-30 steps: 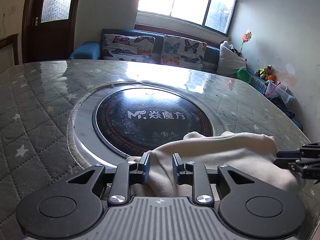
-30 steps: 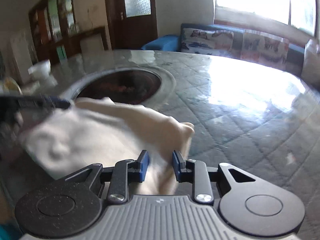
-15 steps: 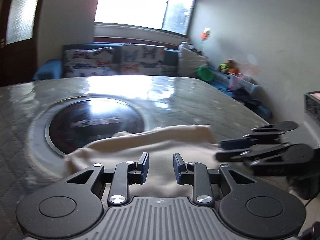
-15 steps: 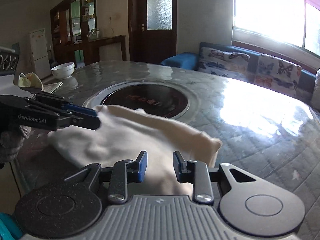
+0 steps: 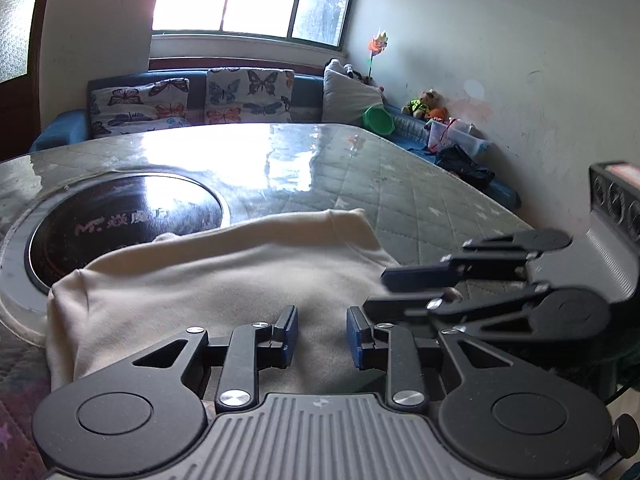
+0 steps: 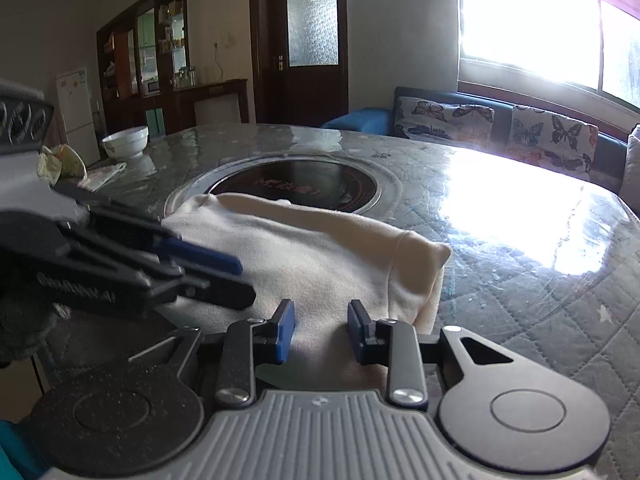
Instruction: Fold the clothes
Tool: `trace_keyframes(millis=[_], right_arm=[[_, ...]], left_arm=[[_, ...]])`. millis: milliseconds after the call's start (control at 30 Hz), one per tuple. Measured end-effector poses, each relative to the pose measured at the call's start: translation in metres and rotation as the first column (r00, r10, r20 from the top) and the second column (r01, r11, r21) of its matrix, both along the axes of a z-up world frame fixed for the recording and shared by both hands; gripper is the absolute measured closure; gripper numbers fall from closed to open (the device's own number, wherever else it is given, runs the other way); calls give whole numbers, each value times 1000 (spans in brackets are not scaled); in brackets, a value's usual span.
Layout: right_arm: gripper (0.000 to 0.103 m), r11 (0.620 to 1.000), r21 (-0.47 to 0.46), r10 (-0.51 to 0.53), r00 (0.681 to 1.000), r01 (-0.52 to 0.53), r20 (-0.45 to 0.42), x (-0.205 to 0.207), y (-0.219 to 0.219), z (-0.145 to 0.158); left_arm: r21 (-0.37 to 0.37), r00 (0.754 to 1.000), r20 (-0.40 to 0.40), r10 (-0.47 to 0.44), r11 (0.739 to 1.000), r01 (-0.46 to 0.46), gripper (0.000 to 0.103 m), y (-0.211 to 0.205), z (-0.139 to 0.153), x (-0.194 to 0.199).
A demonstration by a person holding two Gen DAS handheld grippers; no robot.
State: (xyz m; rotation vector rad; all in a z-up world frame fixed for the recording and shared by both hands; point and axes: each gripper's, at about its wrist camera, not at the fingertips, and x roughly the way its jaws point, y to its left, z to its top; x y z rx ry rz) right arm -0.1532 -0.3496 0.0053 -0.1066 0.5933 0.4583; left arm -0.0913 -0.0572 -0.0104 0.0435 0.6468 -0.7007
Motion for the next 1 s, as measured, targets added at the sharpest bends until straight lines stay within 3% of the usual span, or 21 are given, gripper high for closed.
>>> trace_keyframes(millis=[633,1000], right_arm=[[73,1000,10,-5,1000,5,-6,-9,-9,-2],[69,1000,17,0,1000,0,5,8,-2,21]], left_arm=[[-28,1000,-14,20,999,-20,74,-15,-7,10],[-14,996,42,83,996,-83,73,30,8,-16]])
